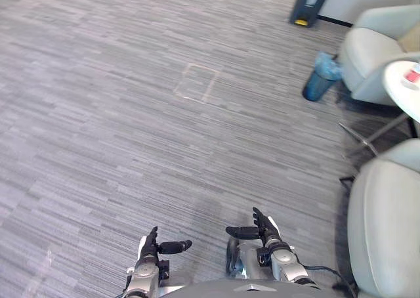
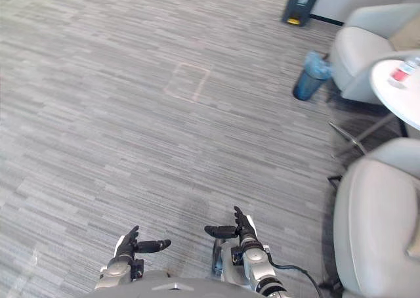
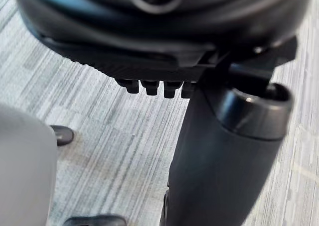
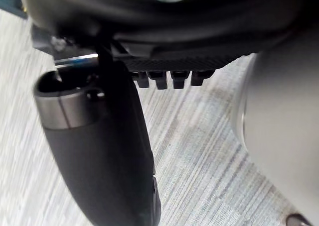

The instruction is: Organize the slippers on the shoe rack

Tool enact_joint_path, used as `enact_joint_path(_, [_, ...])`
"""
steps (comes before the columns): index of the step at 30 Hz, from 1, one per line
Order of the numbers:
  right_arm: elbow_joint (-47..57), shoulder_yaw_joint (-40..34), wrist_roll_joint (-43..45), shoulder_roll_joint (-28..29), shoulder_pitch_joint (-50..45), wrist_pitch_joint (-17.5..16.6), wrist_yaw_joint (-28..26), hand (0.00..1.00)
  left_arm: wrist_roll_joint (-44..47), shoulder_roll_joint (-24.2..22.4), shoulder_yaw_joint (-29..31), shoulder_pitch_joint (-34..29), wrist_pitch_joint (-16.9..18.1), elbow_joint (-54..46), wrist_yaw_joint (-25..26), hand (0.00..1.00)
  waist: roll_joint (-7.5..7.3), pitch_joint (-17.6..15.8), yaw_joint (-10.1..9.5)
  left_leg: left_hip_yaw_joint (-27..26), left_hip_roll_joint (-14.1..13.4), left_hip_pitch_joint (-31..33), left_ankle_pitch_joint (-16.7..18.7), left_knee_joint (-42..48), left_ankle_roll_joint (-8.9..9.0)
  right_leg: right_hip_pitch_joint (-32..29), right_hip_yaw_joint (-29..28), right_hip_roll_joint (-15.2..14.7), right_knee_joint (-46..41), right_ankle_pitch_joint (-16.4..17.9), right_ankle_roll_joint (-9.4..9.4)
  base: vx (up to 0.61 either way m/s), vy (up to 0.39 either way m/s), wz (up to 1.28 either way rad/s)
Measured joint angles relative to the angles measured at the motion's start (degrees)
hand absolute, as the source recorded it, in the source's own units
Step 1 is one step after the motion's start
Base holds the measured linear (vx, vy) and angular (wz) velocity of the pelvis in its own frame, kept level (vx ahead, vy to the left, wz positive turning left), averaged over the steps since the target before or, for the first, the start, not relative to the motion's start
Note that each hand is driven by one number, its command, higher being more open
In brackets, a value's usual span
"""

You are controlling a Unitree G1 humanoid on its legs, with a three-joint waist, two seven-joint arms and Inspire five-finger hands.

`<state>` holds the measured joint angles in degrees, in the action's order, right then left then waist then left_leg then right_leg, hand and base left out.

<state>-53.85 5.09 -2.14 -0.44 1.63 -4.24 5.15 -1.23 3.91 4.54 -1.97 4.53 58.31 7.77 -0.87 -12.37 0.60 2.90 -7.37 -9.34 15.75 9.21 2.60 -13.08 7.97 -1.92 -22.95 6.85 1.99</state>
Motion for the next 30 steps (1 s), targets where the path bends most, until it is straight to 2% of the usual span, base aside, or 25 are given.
enact_joint_path(1, [0.15, -1.01, 0.0, -0.03, 0.01, -0.07, 0.13, 1.0, -0.6, -0.38, 0.16, -0.29, 0.28, -0.34, -0.11, 1.0, 0.32, 0.06, -0.55, 2.34, 0.04, -0.23, -0.15, 0.31, -0.02, -1.28, 0.63, -0.49, -4.5, 4.51, -0.57, 0.34, -0.298, 0.55])
enact_joint_path(2, [0.61, -2.26, 0.01, 0.16, -0.31, 0.67, 0.15, 1.0, -0.63, -1.04, 0.53, -0.77, 0.23, -0.3, -0.07, 1.0, 0.9, 0.41, 0.23, 4.61, -0.44, -0.4, -0.34, 1.0, 0.5, -0.16, 3.42, -1.31, -6.24, 7.88, -1.09, 0.42, -0.366, 0.69])
enact_joint_path(3, [0.62, -2.53, 0.01, 0.13, -0.31, 0.69, 0.17, 1.0, -0.64, -1.04, 0.67, -0.81, 0.23, -0.36, -0.08, 1.0, 1.03, 0.48, 0.36, 4.96, -0.66, -0.24, -0.43, 1.55, 0.65, 0.49, 4.18, -1.35, -6.06, 8.42, -1.23, 0.45, -0.33, 1.36])
enact_joint_path(5, [2.51, -3.12, -0.04, 0.04, -2.68, 1.16, 0.46, 1.0, -0.7, -1.98, 3.62, -1.1, 0.29, -2.41, -0.35, 1.0, 1.78, 0.87, 0.47, 5.45, -2.74, 10.29, 0.06, 24.44, 9.3, 8.53, 10.78, -0.36, 0.08, 9.68, -2.52, 0.38, -0.212, 1.31])
enact_joint_path(6, [2.89, -2.91, -0.04, 0.15, -2.99, 1.23, 0.45, 1.0, -0.67, -2.28, 4.51, -1.16, 0.29, -3.23, -0.27, 1.0, 1.92, 0.87, 0.02, 4.42, -3.52, 12.67, 0.01, 30.54, 10.2, 10.21, 11.3, 0.41, 1.64, 9.58, -2.79, 0.33, -0.147, 0.52])
enact_joint_path(7, [3.09, -1.84, 0.0, 0.69, -3.73, 1.27, 0.52, 1.0, -0.24, -2.81, 6.91, -1.96, 0.21, -5.07, -0.04, 1.0, 2.11, 0.96, -1.41, -1.09, -6.6, 17.42, 0.41, 41.61, 9.07, 14.78, 11.87, 2.22, 5.24, 9.59, -3.25, 0.41, -0.153, 0.13])
enact_joint_path(8, [3.07, -1.48, 0.01, 0.99, -4.05, 1.27, 0.57, 1.0, -0.2, -2.76, 7.22, -1.96, 0.21, -5.38, 0.32, 1.0, 1.94, 0.99, -1.91, -3.84, -7.69, 19.0, 0.96, 44.1, 7.86, 16.82, 12.02, 2.57, 6.69, 9.63, -3.36, 0.57, -0.143, 0.09])
enact_joint_path(9, [3.04, -1.66, 0.04, 1.79, -4.47, 1.37, 0.56, 1.0, -0.27, -2.61, 7.14, -1.67, 0.28, -5.57, 0.58, 1.0, 1.48, 1.22, -2.96, -9.05, -8.75, 22.01, 2.29, 44.36, 5.43, 20.39, 12.07, 2.66, 9.74, 9.63, -3.36, 0.41, -0.08, 0.07])
enact_joint_path(10, [3.04, -1.69, 0.05, 2.0, -4.45, 1.38, 0.56, 1.0, -0.28, -2.43, 7.11, -1.58, 0.34, -5.8, 0.56, 1.0, 1.22, 1.22, -3.15, -10.64, -8.75, 22.97, 2.67, 43.18, 4.71, 21.31, 12.03, 2.51, 10.64, 9.56, -3.25, 0.44, -0.012, 0.0])
enact_joint_path(12, [2.98, -1.69, 0.03, 2.4, -3.51, 1.38, 0.58, 1.0, -0.52, -2.32, 6.66, -1.0, 0.59, -6.58, 0.35, 1.0, 0.42, 0.92, -3.33, -15.2, -6.65, 27.11, 2.53, 31.53, 2.27, 23.74, 11.66, 0.99, 13.13, 9.38, -2.89, 0.43, 0.102, -0.08])
enact_joint_path(13, [2.9, -1.7, 0.0, 2.39, -3.13, 1.37, 0.64, 1.0, -0.38, -2.2, 5.94, -0.76, 0.66, -6.66, 0.26, 1.0, 0.3, 0.75, -3.36, -15.0, -4.2, 29.52, -2.65, 23.09, -0.51, 24.6, 11.5, -0.05, 13.38, 9.36, -2.48, 0.51, 0.166, -0.22])
enact_joint_path(14, [1.67, -1.65, 0.01, 2.88, -2.91, 1.41, 0.82, 1.0, -0.27, -1.51, 5.66, -0.76, 1.21, -6.87, 0.41, 1.0, -1.39, 0.91, -4.5, -15.36, -1.09, 27.6, -6.06, 19.49, -1.15, 25.82, 10.13, -1.77, 13.99, 8.84, -0.16, 0.66, 0.171, -0.08])
enact_joint_path(15, [1.38, -1.52, 0.0, 3.18, -3.05, 1.44, 0.89, 1.0, -0.31, -0.85, 5.19, -0.6, 1.27, -6.92, 0.45, 1.0, -2.37, 1.2, -4.2, -15.33, 0.03, 26.36, -6.63, 17.24, -1.67, 25.85, 9.84, -2.54, 14.07, 8.02, 0.17, 0.68, 0.184, 0.18])
enact_joint_path(16, [0.79, -1.46, -0.03, 3.3, -3.11, 1.37, 0.83, 1.0, -0.4, -0.51, 4.58, -0.2, 1.38, -6.87, 0.48, 1.0, -2.5, 1.24, -3.74, -14.45, 0.54, 25.33, -6.98, 15.85, -2.18, 25.29, 9.17, -2.59, 12.64, 5.23, 0.42, 0.55, 0.155, 0.46])
enact_joint_path(18, [-0.81, -1.12, -0.18, 3.92, -2.87, 1.31, 0.4, 1.0, 0.95, 0.72, 4.76, -0.32, 0.77, -4.85, 0.19, 1.0, -2.64, 1.1, -3.87, -13.32, -0.89, 24.43, -6.33, 21.67, -3.34, 26.46, 4.23, -1.45, 17.92, 2.94, 1.09, 0.34, 0.123, 0.37])
enact_joint_path(19, [-0.99, -1.17, -0.19, 3.67, -2.91, 1.29, 0.57, 1.0, 0.63, 1.16, 5.34, 0.07, 1.03, -4.35, 0.26, 1.0, -3.48, 1.85, -3.93, -14.33, 1.67, 24.2, -3.56, 21.71, -3.11, 25.84, 3.78, -3.44, 12.76, 0.32, 3.89, 0.27, 0.118, 0.23])
enact_joint_path(20, [-1.01, -1.24, -0.2, 2.71, -3.32, 1.35, 0.61, 1.0, 0.62, 0.53, 5.11, -0.03, 0.98, -3.91, 0.27, 1.0, -3.04, 2.31, -3.51, -14.7, 2.18, 22.74, -3.26, 19.39, -4.2, 25.26, 3.05, -3.68, 9.44, 1.02, 4.34, 0.38, 0.211, 0.22])
enact_joint_path(21, [-1.47, -1.41, -0.5, 1.88, -3.44, 1.31, 0.73, 1.0, 0.53, 0.72, 2.56, -1.2, 1.04, -3.31, 0.35, 1.0, -1.93, 3.18, -3.12, -15.06, 2.31, 17.35, 0.37, 14.5, -3.57, 20.51, 2.62, -4.86, -5.19, 1.46, 5.54, 0.3, 0.17, 0.22])
enact_joint_path(22, [-1.52, -1.44, -0.63, 1.81, -3.33, 1.29, 0.76, 1.0, 0.49, 0.93, 1.68, -1.29, 1.06, -3.24, 0.26, 1.0, -2.7, 2.86, -2.83, -15.01, 3.27, 15.64, 0.4, 13.22, -3.71, 18.51, 2.55, -6.36, -11.06, 0.25, 6.36, 0.67, 0.159, 0.3])
enact_joint_path(23, [-1.6, -1.65, -0.64, 1.53, -2.76, 1.45, 0.76, 1.0, 0.58, 1.41, 0.58, -0.97, 0.34, -2.7, -0.09, 1.0, -3.07, 2.13, -2.17, -14.39, 3.96, 11.29, 0.88, 9.98, -4.02, 13.16, 2.58, -8.41, -24.65, -2.65, 6.37, 0.41, 0.025, 0.25])
enact_joint_path(25, [-1.48, -1.49, -0.74, 1.67, -2.43, 1.36, 0.23, 1.0, 0.6, 1.95, 0.36, -0.77, -0.14, -1.92, 0.25, 1.0, -3.0, 1.45, -1.68, -13.55, 3.39, 5.12, 1.19, 5.74, -3.74, 8.35, 3.64, -7.47, -32.91, 3.87, 0.91, 0.55, 0.001, 0.19])
enact_joint_path(26, [-0.26, -1.06, -1.16, 1.2, -2.04, 1.04, -0.06, 1.0, 0.58, 1.91, 0.21, -1.03, -0.34, -1.53, 0.39, 1.0, -1.58, 0.71, -0.98, -13.35, 1.22, -0.19, 1.13, 2.06, -3.64, 4.06, 5.9, -4.5, -32.37, 8.17, -2.49, 0.69, -0.057, 0.21])
enact_joint_path(27, [0.54, -0.54, -1.26, 0.88, -1.52, 0.8, -0.06, 1.0, 0.58, 1.93, 0.2, -0.93, -0.35, -1.14, 0.38, 1.0, -0.92, 0.3, -0.16, -13.42, -0.35, -2.18, 1.11, 1.76, -3.6, 0.82, 7.62, -2.6, -28.62, 10.03, -3.81, 0.58, -0.083, 0.2])
enact_joint_path(29, [1.83, -0.39, -1.26, 0.69, -1.13, 0.13, -0.14, 1.0, 0.57, 1.95, 0.17, -0.58, -0.43, -0.51, 0.34, 1.0, -0.53, 0.06, 0.45, -13.4, -1.85, -3.98, 1.11, 1.91, -3.61, -4.06, 8.99, -0.92, -21.12, 10.42, -4.08, 0.55, -0.139, 0.24])
enact_joint_path(30, [3.49, -0.09, -1.25, 0.67, -1.19, -0.72, -0.13, 1.0, 0.53, 1.94, -0.51, -0.64, -0.64, -0.37, 0.27, 1.0, -0.86, 0.02, 1.3, -13.26, -2.64, -6.59, 1.27, 1.82, -3.23, -7.6, 8.89, 0.47, -4.41, 4.49, -2.1, 0.81, -0.236, 0.38])
